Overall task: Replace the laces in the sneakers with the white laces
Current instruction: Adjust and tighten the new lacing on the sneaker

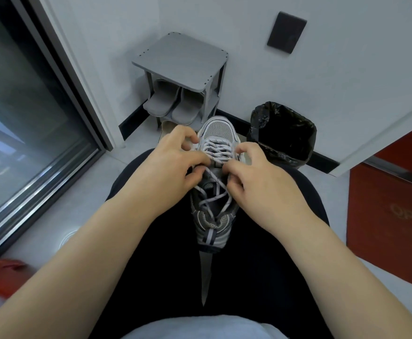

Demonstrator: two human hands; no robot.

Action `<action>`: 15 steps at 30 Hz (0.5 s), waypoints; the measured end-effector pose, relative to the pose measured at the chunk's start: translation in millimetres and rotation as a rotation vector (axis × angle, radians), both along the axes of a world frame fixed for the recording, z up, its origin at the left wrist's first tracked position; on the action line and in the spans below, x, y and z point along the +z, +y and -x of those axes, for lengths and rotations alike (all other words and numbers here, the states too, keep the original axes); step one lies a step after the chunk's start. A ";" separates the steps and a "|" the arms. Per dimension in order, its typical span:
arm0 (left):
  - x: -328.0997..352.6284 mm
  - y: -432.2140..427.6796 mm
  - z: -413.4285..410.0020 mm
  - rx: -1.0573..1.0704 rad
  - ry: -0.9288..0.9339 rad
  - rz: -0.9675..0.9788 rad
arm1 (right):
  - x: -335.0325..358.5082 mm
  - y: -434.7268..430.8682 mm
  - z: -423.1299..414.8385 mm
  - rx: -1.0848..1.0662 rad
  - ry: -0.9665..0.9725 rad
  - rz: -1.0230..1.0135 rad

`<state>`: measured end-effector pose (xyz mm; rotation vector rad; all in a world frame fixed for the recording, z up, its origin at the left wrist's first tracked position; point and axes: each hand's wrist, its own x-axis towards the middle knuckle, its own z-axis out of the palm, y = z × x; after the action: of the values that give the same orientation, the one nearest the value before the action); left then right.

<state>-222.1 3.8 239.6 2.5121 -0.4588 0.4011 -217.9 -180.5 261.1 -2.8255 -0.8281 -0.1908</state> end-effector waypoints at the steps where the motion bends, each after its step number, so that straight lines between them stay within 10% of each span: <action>1: 0.3 0.6 0.7 0.008 -0.018 -0.023 | 1.0 -1.2 0.8 -0.007 -0.004 0.049; 15: -4.8 -4.2 24.0 -0.018 -0.144 -0.232 | -16.1 -3.0 24.3 -0.040 0.239 -0.261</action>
<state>-246.1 -0.5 234.8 2.7112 -0.6146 0.5523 -242.2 -183.4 244.9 -2.5569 -0.6436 0.0316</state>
